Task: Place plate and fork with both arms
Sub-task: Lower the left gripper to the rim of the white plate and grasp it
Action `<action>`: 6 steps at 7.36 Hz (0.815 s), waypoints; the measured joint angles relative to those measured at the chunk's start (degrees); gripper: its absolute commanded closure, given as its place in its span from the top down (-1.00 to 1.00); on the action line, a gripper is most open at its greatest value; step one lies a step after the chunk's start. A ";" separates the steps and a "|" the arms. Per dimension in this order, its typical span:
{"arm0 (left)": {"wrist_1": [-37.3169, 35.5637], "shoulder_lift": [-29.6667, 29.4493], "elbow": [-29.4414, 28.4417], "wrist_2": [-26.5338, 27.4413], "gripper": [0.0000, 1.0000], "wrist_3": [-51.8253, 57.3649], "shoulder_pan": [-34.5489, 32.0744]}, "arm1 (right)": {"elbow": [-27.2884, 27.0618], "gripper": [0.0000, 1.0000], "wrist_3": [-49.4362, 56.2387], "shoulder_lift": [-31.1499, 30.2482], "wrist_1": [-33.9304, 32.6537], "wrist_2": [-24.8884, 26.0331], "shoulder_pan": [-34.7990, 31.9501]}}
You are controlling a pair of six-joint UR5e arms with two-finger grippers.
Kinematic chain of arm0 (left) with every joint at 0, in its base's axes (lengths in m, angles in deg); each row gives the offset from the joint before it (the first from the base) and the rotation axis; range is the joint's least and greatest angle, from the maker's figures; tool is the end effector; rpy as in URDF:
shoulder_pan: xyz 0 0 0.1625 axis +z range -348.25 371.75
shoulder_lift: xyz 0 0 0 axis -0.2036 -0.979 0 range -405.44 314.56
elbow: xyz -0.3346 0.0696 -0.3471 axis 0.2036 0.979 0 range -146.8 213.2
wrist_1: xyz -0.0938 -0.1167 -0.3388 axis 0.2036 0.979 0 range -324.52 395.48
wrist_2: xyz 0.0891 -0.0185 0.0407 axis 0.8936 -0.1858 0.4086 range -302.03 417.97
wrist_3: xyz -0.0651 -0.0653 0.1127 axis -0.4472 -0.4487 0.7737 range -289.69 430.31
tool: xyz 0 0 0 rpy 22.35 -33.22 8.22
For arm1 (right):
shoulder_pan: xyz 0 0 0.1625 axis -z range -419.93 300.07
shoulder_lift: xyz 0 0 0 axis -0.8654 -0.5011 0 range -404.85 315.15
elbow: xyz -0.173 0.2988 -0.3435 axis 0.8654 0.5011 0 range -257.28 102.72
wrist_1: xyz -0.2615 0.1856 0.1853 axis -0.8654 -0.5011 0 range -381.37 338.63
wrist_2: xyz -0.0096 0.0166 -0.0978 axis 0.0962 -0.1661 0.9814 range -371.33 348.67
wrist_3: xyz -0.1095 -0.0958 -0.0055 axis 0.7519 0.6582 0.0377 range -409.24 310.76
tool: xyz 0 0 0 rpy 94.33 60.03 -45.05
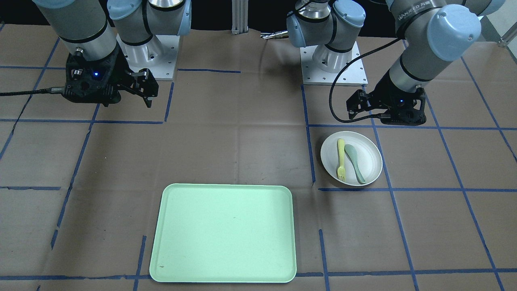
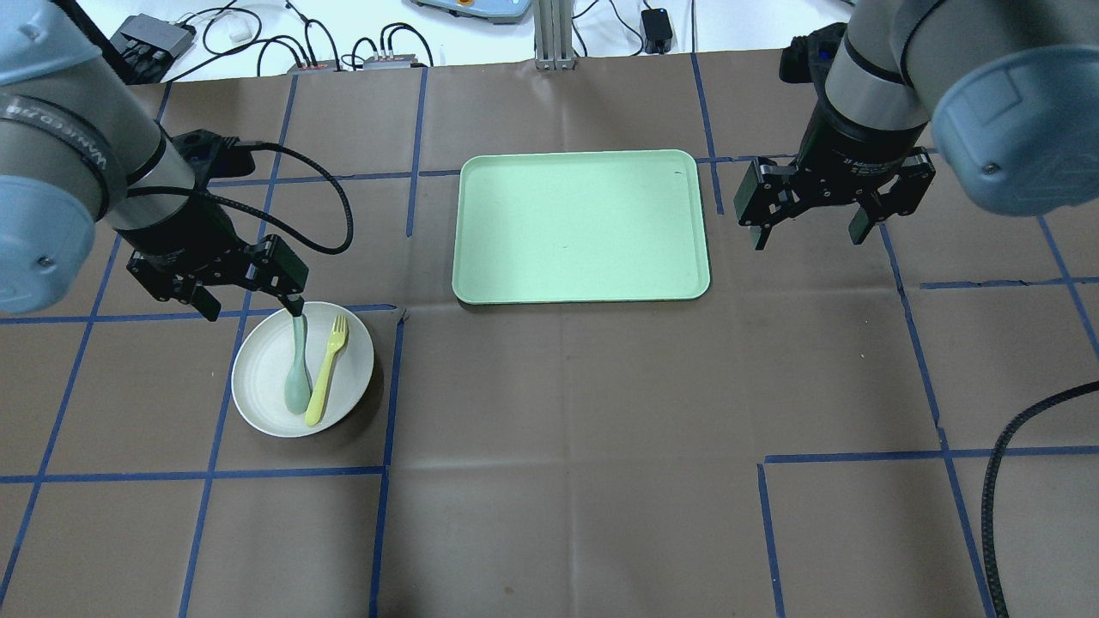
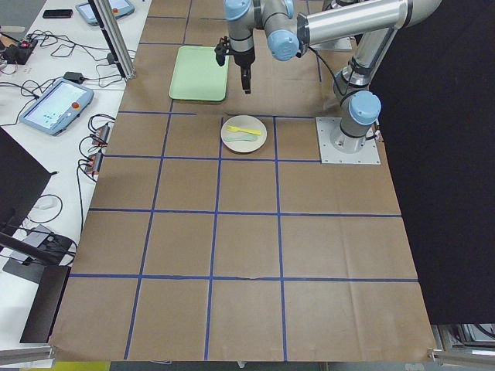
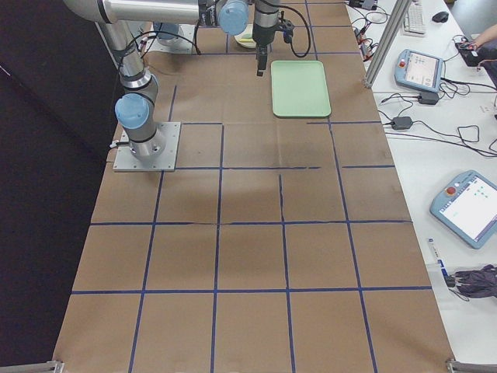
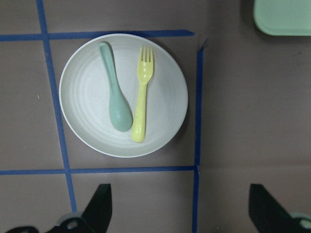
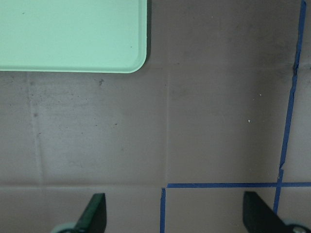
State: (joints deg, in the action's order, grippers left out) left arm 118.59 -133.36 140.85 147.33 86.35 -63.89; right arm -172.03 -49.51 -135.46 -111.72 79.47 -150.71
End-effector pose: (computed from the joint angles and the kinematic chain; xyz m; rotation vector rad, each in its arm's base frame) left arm -0.0336 -0.4130 0.3975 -0.0438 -3.0828 -0.2214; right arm 0.1371 -0.4275 0.4728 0.0149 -3.1253 -0.1030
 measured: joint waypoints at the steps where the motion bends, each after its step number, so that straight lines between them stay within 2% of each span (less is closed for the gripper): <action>1: -3.95 -1.45 2.02 0.04 1.00 4.37 1.54 | 0.00 1.00 0.00 0.02 0.00 -0.01 0.00; 3: -13.35 -6.93 4.36 0.04 1.00 12.51 3.61 | 0.00 1.00 0.00 0.02 0.00 -0.01 -0.01; 6: -16.67 -14.14 4.39 -0.03 1.00 21.13 8.22 | 0.00 1.00 0.00 0.00 0.00 0.07 0.07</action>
State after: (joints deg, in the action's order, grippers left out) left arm 101.92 -147.50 145.24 147.30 107.48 -55.67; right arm -172.03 -49.51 -135.46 -111.72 79.54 -150.64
